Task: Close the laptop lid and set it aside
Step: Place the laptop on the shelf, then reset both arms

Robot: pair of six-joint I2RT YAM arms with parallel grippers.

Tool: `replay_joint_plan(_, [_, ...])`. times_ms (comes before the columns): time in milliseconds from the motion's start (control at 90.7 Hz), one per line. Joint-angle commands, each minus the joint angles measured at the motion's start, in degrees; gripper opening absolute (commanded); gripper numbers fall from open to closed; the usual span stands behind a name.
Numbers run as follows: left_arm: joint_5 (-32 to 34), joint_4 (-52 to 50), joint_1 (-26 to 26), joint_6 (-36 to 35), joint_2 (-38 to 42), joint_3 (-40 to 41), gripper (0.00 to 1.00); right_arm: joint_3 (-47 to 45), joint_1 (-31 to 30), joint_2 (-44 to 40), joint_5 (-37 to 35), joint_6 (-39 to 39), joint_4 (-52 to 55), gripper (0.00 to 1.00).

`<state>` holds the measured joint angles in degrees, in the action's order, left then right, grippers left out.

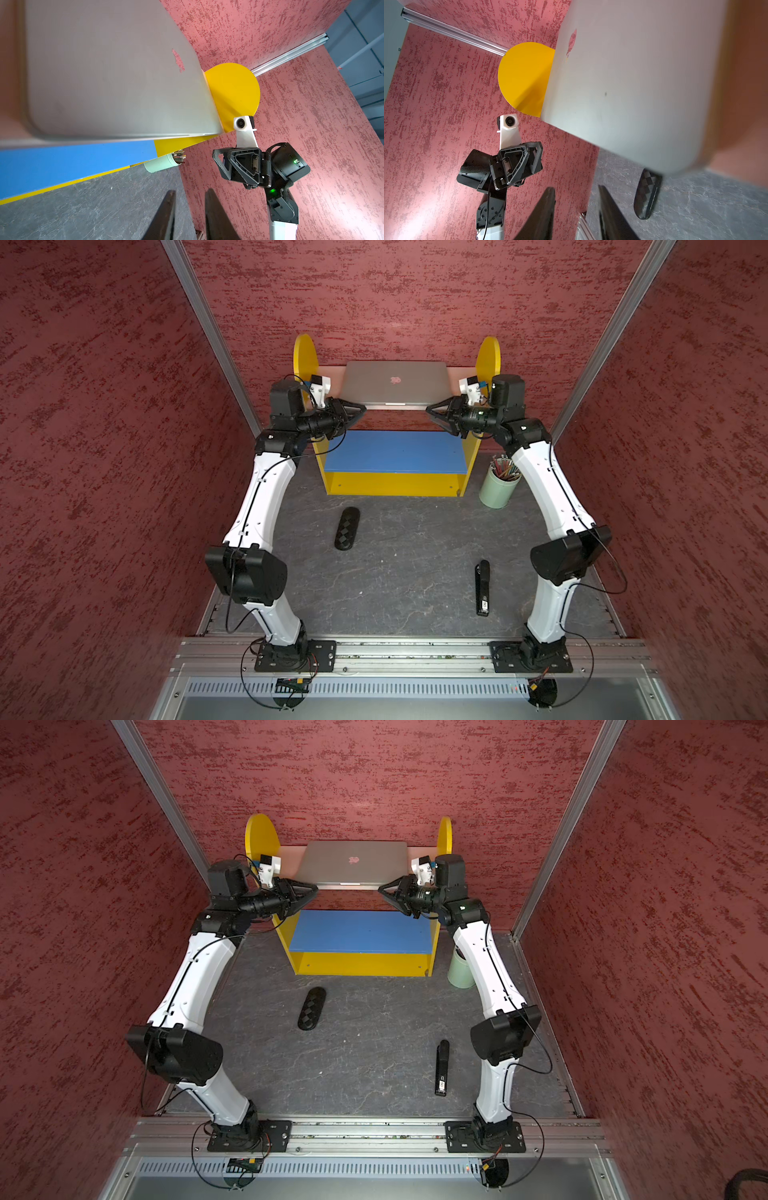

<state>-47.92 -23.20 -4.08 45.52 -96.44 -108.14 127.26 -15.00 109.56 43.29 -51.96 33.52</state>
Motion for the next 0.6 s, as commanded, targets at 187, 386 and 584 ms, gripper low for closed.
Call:
replay_joint_plan(187, [-1.7,7.2,3.9,-0.8,9.8,11.8,0.41,-11.6,0.7,-9.5,0.2,5.0,-4.7,0.45])
replay_joint_plan(386, [-2.5,9.5,7.5,-0.4,15.0,19.8,0.48,-22.5,1.3,-17.1,-1.9,6.4,-9.5,0.52])
replay_joint_plan(584, [-2.8,12.7,10.4,0.1,20.2,27.6,0.59,-33.5,2.2,-24.8,-4.5,8.9,-14.2,0.62])
